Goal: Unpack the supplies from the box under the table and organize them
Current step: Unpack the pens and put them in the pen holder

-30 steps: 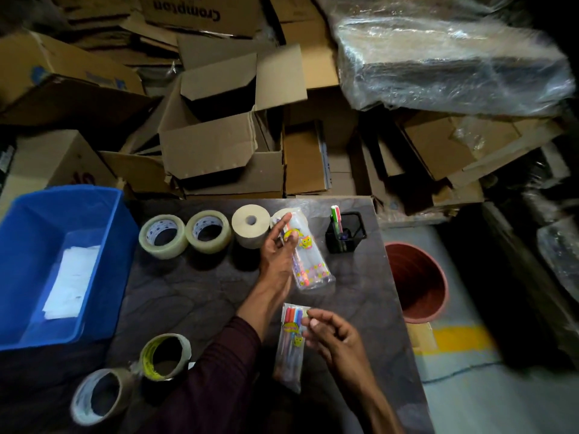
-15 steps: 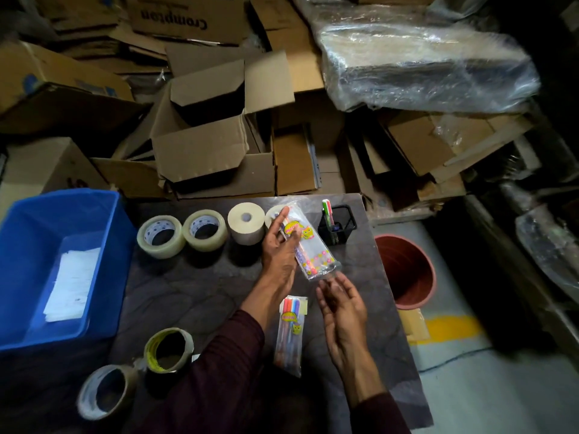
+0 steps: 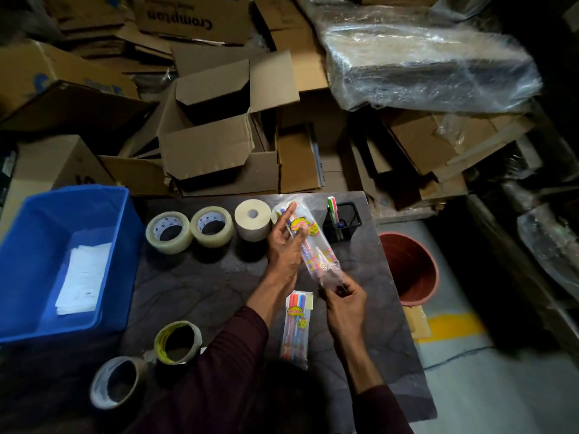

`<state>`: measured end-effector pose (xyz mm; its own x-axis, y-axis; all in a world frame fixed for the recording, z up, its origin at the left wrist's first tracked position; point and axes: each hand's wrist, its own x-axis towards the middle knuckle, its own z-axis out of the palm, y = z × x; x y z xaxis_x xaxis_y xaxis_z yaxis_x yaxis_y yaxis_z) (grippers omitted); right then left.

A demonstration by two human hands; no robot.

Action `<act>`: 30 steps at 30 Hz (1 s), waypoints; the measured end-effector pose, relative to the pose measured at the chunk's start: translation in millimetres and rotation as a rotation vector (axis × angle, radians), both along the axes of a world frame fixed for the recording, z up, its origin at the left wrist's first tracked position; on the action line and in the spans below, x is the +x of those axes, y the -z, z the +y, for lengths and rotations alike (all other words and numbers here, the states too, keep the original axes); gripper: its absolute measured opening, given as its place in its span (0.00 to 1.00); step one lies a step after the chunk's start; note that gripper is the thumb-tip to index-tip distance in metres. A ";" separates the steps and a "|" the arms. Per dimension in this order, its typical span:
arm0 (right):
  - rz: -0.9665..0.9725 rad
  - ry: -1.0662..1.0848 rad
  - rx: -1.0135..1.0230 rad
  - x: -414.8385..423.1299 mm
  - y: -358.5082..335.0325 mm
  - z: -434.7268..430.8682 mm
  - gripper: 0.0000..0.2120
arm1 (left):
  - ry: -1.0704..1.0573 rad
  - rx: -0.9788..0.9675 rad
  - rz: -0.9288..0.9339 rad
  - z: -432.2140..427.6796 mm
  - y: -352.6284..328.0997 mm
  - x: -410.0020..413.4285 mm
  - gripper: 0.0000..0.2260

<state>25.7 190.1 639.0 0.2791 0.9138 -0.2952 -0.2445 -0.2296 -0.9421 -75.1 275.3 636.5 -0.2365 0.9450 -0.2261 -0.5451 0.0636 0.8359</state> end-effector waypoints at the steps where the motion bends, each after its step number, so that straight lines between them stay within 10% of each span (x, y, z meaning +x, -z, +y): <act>1: -0.071 -0.005 0.006 -0.6 2.4 -0.5 0.07 | 0.014 0.007 0.012 -1.0 -0.3 0.8 0.22; 30: 0.026 -0.128 -0.045 8.5 -0.9 -0.6 0.05 | 0.178 -0.008 0.000 -12.1 -21.1 -2.7 0.23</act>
